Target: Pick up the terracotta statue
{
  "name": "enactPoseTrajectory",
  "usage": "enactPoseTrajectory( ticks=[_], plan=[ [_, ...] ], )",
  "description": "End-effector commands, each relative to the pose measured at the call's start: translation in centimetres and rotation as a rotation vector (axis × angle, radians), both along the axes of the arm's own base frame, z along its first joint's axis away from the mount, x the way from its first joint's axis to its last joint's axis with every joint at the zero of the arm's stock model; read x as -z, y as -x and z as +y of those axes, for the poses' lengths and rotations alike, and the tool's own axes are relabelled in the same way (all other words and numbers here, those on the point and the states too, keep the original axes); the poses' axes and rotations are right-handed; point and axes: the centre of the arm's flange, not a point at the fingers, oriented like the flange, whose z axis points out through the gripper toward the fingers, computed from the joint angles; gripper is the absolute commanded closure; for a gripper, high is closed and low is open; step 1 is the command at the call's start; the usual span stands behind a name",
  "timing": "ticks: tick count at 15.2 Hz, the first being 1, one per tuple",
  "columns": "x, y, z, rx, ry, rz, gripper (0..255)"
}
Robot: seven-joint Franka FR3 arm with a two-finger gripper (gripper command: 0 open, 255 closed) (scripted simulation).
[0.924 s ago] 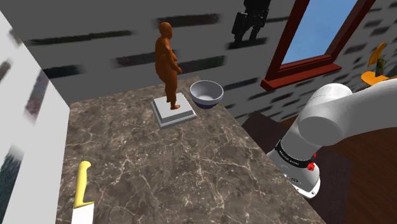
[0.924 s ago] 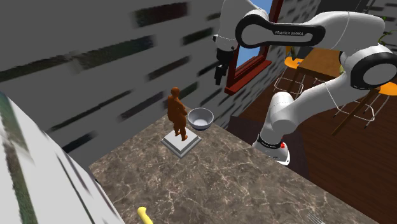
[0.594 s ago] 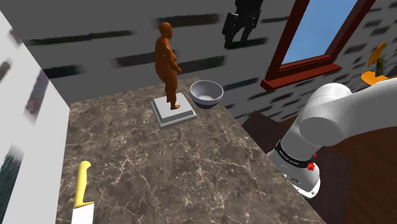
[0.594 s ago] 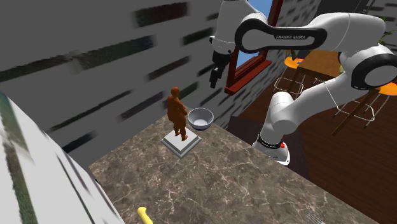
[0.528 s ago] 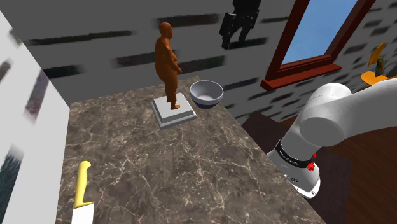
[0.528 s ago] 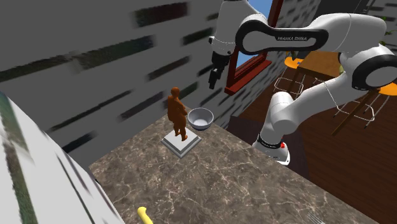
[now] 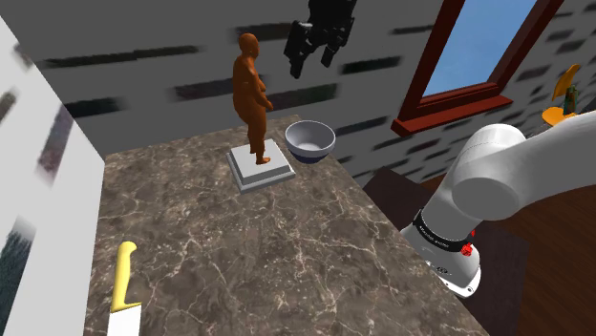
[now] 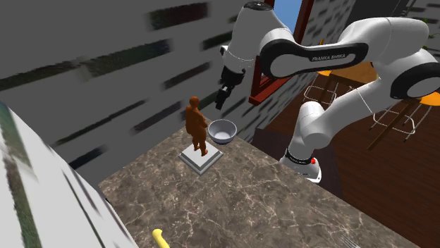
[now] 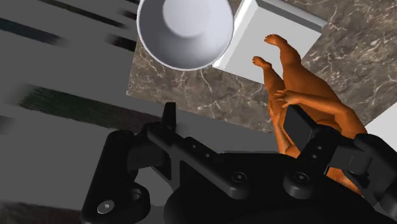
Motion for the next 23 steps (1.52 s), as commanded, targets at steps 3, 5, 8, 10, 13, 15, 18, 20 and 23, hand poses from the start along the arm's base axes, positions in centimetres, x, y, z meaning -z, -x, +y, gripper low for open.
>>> enactPoseTrajectory(
  ticks=[3,5,8,10,13,15,18,20,23],
  plan=[
    [-0.7,-0.5,5.2,-0.009,0.002,-0.077,0],
    [-0.8,-0.8,7.7,-0.014,0.004,-0.115,0],
    [-1.0,-1.1,10.9,-0.019,0.006,-0.162,0],
    [0.0,-1.1,10.9,-0.019,0.006,-0.162,0],
    [1.6,-1.1,10.9,-0.019,0.006,-0.162,0],
    [2.7,-1.1,10.9,-0.019,0.006,-0.162,0],
    [2.9,-1.1,10.9,-0.019,0.006,-0.162,255],
    [3.0,-1.1,10.9,-0.019,0.006,-0.162,255],
    [3.0,-1.1,11.0,-0.019,0.006,-0.162,255]
  ],
)
